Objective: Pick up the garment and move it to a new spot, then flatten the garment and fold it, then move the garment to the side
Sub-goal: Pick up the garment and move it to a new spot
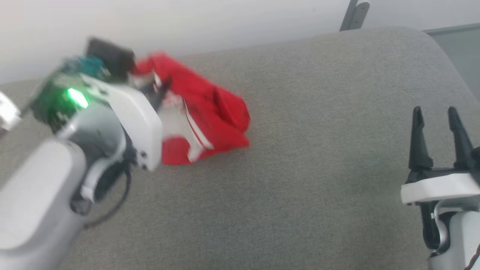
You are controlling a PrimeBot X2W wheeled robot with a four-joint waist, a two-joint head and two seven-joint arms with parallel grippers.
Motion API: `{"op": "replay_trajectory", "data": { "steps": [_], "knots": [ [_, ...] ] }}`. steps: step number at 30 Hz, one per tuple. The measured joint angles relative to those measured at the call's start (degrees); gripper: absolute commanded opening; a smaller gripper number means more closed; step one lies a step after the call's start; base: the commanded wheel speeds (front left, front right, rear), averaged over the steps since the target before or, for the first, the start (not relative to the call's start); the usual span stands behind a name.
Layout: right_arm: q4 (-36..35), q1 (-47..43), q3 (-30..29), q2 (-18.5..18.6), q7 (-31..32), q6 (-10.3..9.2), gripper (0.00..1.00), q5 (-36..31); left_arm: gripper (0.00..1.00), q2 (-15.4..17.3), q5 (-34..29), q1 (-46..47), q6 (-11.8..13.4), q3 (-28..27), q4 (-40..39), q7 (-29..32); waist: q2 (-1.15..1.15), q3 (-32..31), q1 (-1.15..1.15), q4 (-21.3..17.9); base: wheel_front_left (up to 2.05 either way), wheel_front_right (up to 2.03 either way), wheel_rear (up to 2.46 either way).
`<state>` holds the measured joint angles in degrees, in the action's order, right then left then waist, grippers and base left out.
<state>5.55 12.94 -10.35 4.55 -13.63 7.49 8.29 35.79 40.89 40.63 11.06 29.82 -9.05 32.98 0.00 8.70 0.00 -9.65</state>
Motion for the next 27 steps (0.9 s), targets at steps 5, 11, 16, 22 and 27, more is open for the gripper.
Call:
{"op": "replay_trajectory", "data": {
  "steps": [5,11,16,22,27],
  "knots": [
    [2.19,-0.91,0.82,-0.69,-0.58,0.01,1.0,0.53,0.0,-1.43,2.4,-6.58,1.45,3.44,2.49,3.35,0.0,0.29,0.0,-0.81,0.0,0.0,0.0],
    [3.53,-1.1,2.21,-1.18,-1.08,0.01,1.0,0.55,0.0,-3.53,4.14,-10.82,0.7,6.41,9.53,3.49,0.0,0.91,0.0,-1.51,0.0,0.0,0.0],
    [4.42,-0.91,2.89,-1.3,-1.18,0.01,1.0,0.81,0.0,-5.38,3.33,-11.62,-1.0,8.59,17.01,1.1,0.0,1.3,0.0,-1.97,0.0,0.0,0.0],
    [5.11,-0.23,3.61,-1.41,-1.32,0.01,1.0,0.92,0.08,-7.28,2.31,-11.43,-3.19,9.91,24.54,-1.6,0.0,1.17,0.0,-2.02,0.0,0.0,0.0],
    [5.31,0.06,4.01,-1.41,-1.33,0.0,1.0,0.96,1.0,-8.56,2.25,-10.65,-4.8,9.88,28.04,-4.59,0.0,0.12,0.0,-1.55,0.0,0.0,0.0]
  ]
}}
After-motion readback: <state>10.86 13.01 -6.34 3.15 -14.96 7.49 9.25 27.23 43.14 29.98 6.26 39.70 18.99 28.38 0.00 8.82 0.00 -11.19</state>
